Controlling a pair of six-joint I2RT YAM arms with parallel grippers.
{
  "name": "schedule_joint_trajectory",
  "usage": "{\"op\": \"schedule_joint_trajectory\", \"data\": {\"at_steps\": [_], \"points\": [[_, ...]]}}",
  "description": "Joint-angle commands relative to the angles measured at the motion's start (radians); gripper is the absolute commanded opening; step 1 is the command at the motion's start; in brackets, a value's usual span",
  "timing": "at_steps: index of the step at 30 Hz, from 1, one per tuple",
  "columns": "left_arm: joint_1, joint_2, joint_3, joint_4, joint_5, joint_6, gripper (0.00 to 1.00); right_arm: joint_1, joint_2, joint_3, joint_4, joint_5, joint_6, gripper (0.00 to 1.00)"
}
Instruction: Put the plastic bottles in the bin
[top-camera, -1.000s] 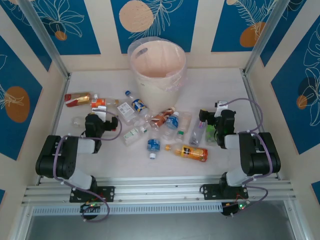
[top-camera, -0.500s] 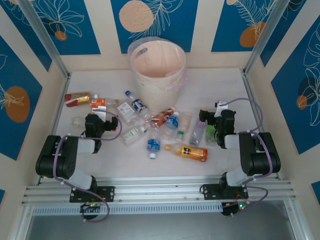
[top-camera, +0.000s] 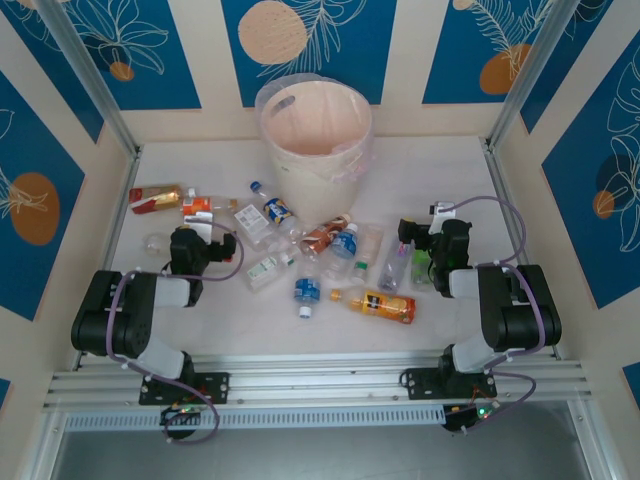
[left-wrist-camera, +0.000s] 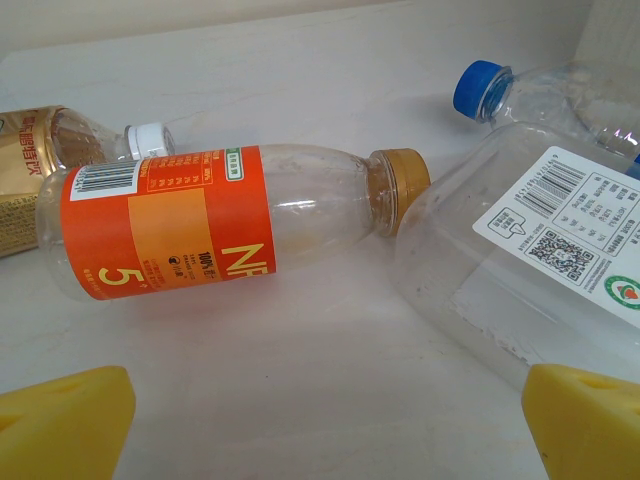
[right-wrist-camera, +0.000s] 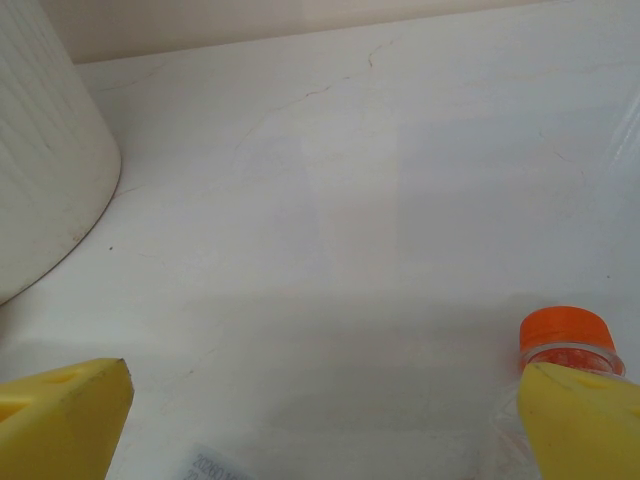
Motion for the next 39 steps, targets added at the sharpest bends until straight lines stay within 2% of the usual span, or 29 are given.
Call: {"op": "schedule_joint_trajectory", "data": {"at_steps": [1, 11, 17, 20, 24, 27, 32, 36, 39], "points": [[0.014, 0.005, 0.020, -0.001, 0.021, 0.012, 1.00, -0.002, 0.001, -0.009, 0.035, -0.008, -0.015, 0.99], [0.014, 0.001, 0.020, -0.005, 0.021, 0.010, 0.99, -0.002, 0.001, -0.009, 0.034, -0.008, -0.014, 0.99], [0.014, -0.045, 0.036, -0.067, 0.018, 0.010, 0.99, -0.001, -0.005, 0.000, 0.012, -0.035, -0.028, 0.99], [0.014, -0.099, 0.031, -0.101, 0.008, 0.004, 1.00, 0.005, -0.017, 0.010, -0.011, -0.006, -0.024, 0.99], [0.014, -0.221, 0.040, -0.203, -0.014, -0.001, 0.99, 0.013, -0.111, 0.100, -0.262, 0.073, -0.003, 0.99], [0.014, -0.331, 0.051, -0.263, -0.037, -0.005, 0.99, 0.013, -0.193, 0.129, -0.373, 0.123, 0.029, 0.99], [0.014, -0.458, 0.152, -0.491, -0.065, -0.044, 0.99, 0.015, -0.333, 0.220, -0.648, 0.149, 0.114, 0.99], [0.014, -0.522, 0.241, -0.666, -0.106, -0.162, 1.00, 0.030, -0.412, 0.306, -0.861, 0.177, 0.168, 0.99], [0.017, -0.513, 0.375, -0.922, -0.301, -0.368, 1.00, 0.034, -0.432, 0.383, -1.008, 0.171, 0.205, 0.99]]}}
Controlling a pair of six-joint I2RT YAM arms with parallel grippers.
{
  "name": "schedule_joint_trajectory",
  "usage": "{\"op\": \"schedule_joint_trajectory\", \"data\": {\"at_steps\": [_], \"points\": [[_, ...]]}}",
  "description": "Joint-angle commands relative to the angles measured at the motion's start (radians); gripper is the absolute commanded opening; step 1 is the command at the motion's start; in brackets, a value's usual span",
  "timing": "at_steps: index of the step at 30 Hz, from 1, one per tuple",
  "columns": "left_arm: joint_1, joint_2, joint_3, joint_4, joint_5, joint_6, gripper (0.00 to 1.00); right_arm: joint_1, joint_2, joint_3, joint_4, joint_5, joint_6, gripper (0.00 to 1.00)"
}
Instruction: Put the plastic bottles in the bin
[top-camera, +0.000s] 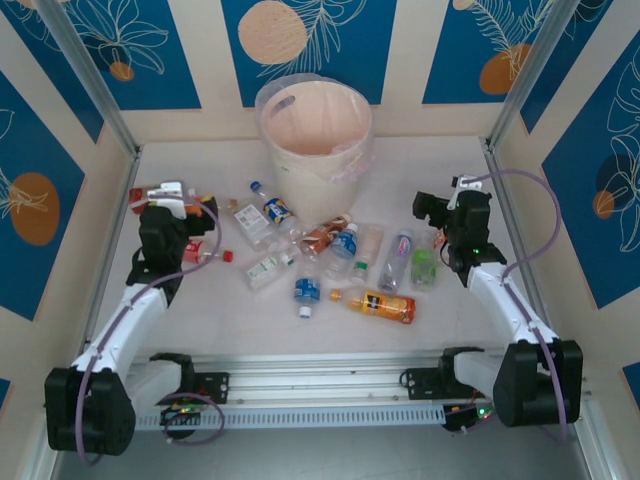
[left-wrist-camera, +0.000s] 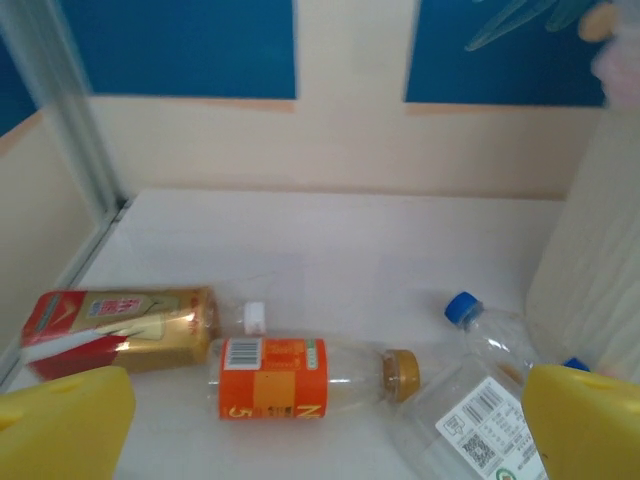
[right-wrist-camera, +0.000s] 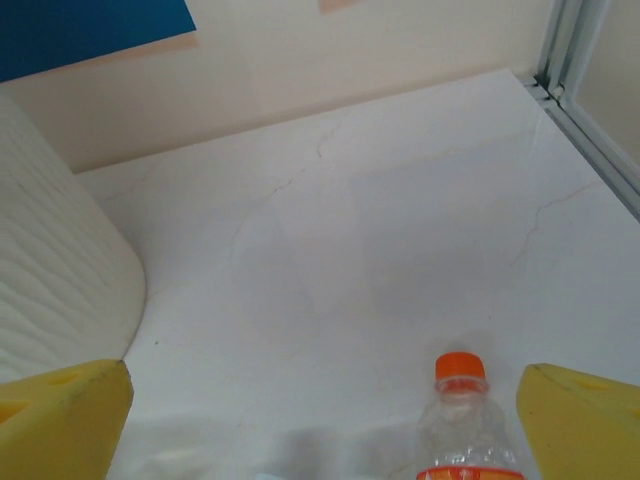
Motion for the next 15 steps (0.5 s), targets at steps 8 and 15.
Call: {"op": "schedule_joint_trajectory", "data": {"at_steps": [8, 15], "points": [[0.073, 0.228, 0.445, -0.637, -0.169, -0.311, 0.99, 0.040, 0.005, 0.170, -0.401, 0.044, 0.094, 0.99], [0.112, 0.377, 0.587, -0.845, -0.117, -0.525, 1.00, 0.067, 0.041, 0.212, -0.462, 0.061, 0.103, 0.99]]}}
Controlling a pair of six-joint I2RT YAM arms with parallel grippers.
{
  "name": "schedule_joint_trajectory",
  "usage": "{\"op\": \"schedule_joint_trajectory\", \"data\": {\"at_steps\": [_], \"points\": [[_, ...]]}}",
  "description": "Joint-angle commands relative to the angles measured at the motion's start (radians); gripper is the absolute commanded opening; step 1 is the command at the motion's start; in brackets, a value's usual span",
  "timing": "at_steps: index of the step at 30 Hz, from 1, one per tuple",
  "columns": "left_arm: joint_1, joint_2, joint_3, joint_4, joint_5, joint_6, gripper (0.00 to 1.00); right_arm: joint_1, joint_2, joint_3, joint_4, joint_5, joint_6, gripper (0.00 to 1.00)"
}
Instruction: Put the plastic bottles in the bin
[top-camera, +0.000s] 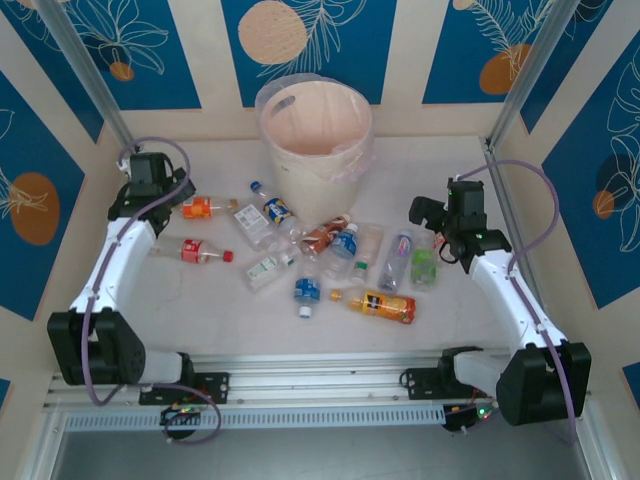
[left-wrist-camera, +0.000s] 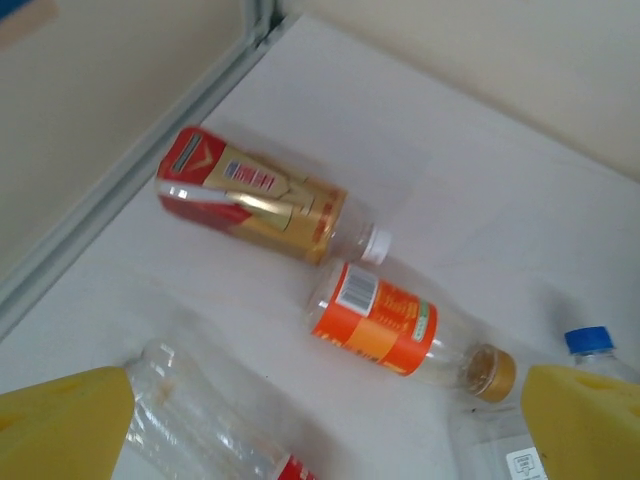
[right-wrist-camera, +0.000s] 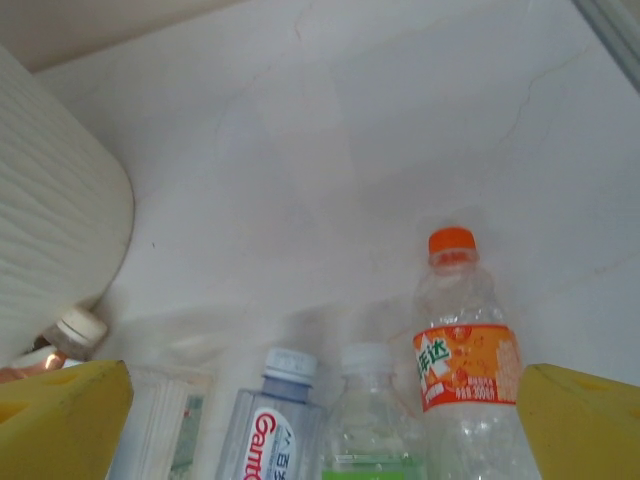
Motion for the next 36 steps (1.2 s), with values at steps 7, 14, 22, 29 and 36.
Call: {"op": "schedule_joint_trajectory", "data": {"at_steps": [7, 14, 22, 29, 36], "points": [[0.023, 0.034, -0.115, -0.183, 0.212, -0.490, 1.00, 0.026, -0.001, 0.043, -0.084, 0.045, 0.038, 0.99], [-0.045, -0.040, -0.214, -0.170, 0.126, -0.600, 1.00, 0.029, -0.030, 0.039, -0.081, 0.039, 0.019, 0.99], [-0.048, -0.005, -0.208, -0.198, 0.026, -0.580, 1.00, 0.028, -0.066, 0.021, -0.080, 0.016, 0.022, 0.99], [-0.006, 0.116, -0.146, -0.195, 0.049, -0.548, 1.00, 0.030, -0.083, 0.024, -0.097, 0.020, 0.025, 0.99], [0.045, 0.232, -0.115, -0.181, 0.083, -0.546, 0.98, 0.029, -0.099, 0.025, -0.102, 0.026, 0.027, 0.99]]}}
